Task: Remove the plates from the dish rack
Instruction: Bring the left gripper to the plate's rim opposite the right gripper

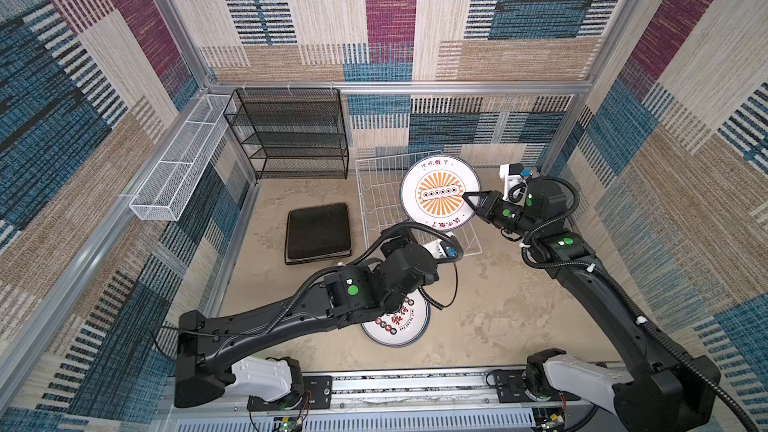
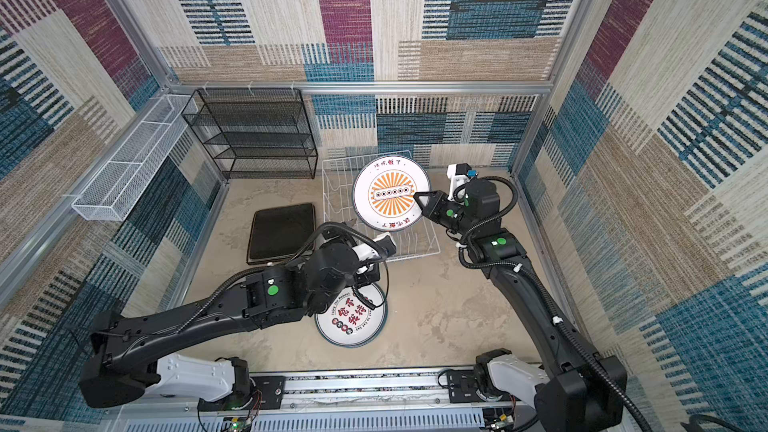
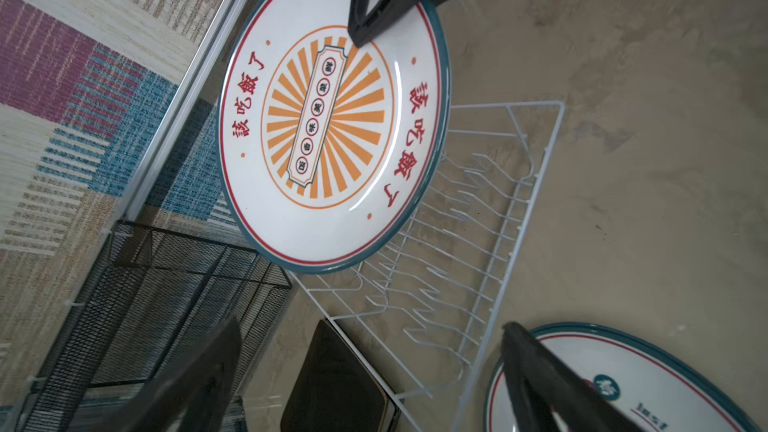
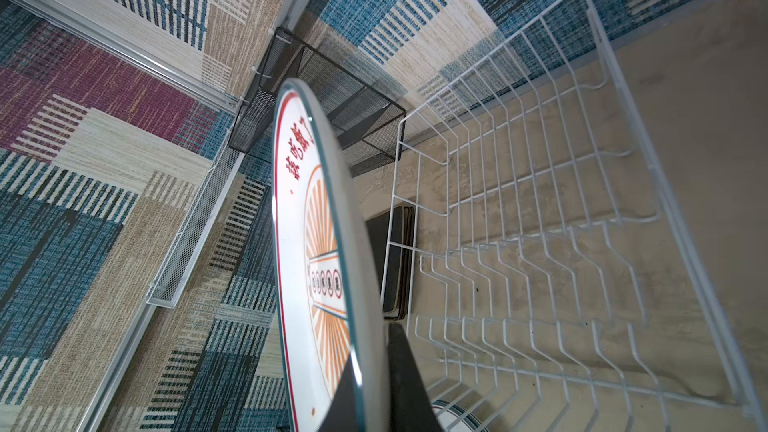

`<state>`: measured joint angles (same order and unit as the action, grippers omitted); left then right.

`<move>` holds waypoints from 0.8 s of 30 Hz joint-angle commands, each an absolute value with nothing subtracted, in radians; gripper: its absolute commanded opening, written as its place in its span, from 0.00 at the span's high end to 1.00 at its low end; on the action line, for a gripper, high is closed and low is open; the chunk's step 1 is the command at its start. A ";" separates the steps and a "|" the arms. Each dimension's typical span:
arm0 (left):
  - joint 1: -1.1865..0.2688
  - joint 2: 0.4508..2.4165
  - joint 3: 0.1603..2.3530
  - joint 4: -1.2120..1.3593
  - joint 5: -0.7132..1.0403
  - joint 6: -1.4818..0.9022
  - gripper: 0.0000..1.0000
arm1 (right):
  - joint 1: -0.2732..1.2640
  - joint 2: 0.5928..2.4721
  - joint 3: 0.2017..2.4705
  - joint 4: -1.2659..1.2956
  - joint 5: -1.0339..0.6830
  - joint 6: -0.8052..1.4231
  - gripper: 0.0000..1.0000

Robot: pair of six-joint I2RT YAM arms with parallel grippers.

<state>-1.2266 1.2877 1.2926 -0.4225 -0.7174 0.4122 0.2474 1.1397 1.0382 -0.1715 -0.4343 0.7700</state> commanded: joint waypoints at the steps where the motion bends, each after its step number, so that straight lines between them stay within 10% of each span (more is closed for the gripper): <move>1: -1.222 1.213 1.249 -0.416 -0.608 0.151 0.00 | 0.244 1.128 1.024 -0.089 -0.413 0.785 1.00; 14: -0.860 0.879 0.900 -0.034 -0.194 -0.521 0.01 | 0.241 1.102 0.984 -0.072 -0.449 0.733 1.00; 24: -0.650 1.033 0.854 0.157 0.133 -0.767 0.01 | 0.240 1.175 1.041 -0.112 -0.610 0.689 1.00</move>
